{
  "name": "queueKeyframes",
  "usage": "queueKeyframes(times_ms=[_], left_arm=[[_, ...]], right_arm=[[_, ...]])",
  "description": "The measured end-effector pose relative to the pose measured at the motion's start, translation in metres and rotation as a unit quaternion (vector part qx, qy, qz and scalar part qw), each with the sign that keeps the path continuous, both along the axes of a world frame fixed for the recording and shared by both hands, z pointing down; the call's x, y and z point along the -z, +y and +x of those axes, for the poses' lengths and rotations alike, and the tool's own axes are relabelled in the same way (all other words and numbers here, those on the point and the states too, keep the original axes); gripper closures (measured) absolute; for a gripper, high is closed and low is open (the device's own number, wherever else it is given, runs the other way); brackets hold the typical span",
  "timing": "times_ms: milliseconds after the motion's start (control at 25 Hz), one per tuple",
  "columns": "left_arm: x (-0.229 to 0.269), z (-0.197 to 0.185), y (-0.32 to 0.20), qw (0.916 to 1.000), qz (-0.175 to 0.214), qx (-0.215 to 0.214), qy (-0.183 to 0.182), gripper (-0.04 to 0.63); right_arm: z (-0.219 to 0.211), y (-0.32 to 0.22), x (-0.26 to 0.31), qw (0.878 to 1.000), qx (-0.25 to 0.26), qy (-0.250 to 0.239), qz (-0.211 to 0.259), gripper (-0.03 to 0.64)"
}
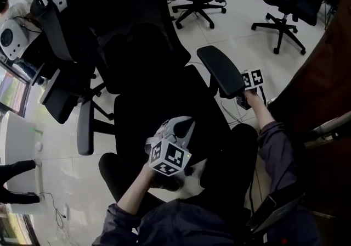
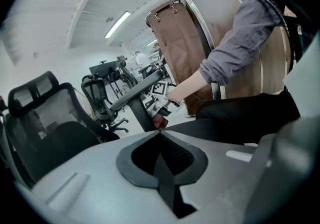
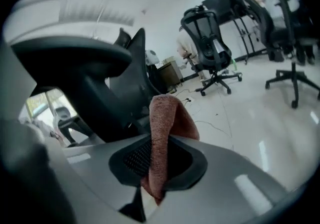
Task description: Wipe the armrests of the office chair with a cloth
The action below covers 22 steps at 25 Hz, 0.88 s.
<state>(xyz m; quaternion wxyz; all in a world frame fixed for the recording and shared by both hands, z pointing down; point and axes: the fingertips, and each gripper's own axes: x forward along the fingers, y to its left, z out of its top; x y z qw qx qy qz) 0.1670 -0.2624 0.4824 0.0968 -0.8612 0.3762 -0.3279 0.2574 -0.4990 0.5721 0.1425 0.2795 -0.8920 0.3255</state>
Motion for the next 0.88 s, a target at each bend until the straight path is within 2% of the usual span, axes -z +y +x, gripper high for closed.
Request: queueKeyframes(times_ms=[80,320,520,760,880], left_arm=[[0.0,-0.003,0.007,1.0,-0.001,-0.001,0.003,0.578],[0.0,-0.021,0.021,0.9997,0.01,0.013,0.018,0.578],[-0.003,-0.038,0.038,0.999,0.028,0.018,0.029,0.578],[0.007,-0.056,0.054,0.9974,0.059,0.015,0.038,0.578],[0.014,-0.062,0.051,0.996,0.072,0.019,0.05,0.578]], right_arm=[[-0.004,0.015,-0.001,1.0,0.002,0.021,0.017,0.566],[0.035,0.036,0.043,0.998,-0.037,-0.002,0.05,0.568],[0.061,0.094,0.082,0.996,-0.027,0.023,0.078,0.568],[0.056,0.16,0.103,0.996,-0.018,0.061,0.058,0.568],[0.038,0.185,0.115,0.998,-0.026,0.041,0.035,0.568]])
